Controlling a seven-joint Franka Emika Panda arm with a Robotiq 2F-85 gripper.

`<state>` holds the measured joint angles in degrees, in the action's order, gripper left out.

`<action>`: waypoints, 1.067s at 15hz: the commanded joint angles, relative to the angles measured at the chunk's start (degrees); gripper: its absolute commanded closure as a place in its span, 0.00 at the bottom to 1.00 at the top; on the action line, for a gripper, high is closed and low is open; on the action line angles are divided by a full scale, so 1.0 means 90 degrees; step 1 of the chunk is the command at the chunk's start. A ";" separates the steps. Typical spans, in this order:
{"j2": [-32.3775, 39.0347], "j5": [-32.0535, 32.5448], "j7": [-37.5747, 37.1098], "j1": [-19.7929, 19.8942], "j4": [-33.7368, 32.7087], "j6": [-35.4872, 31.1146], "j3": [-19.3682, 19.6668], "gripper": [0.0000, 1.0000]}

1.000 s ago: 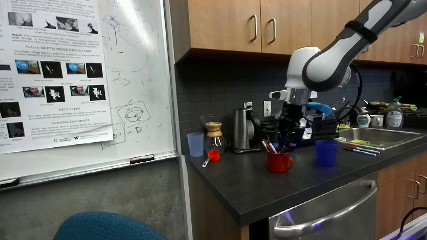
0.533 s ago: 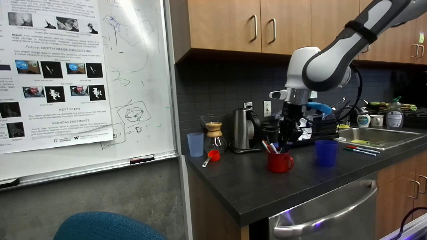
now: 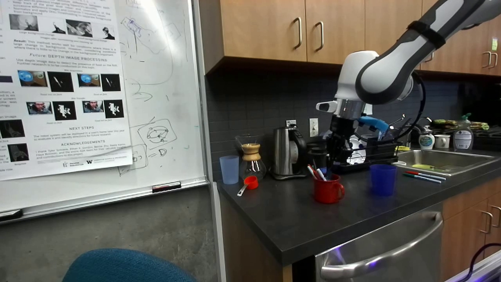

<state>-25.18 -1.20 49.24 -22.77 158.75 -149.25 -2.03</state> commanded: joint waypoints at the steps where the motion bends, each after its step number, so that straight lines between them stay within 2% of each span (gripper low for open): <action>1: -0.0454 0.0217 -0.0112 0.0146 0.0085 0.0083 -0.0086 0.98; 4: -0.0927 0.0326 -0.0234 0.0247 0.0070 0.0494 -0.0055 0.98; 8: -0.1738 0.0713 -0.0582 0.0602 0.0076 0.0886 -0.0054 0.98; 16: -0.3084 0.1099 -0.0766 0.1083 0.0044 0.1564 0.0330 0.98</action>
<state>-48.71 6.69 43.19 -14.21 158.77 -137.50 -0.37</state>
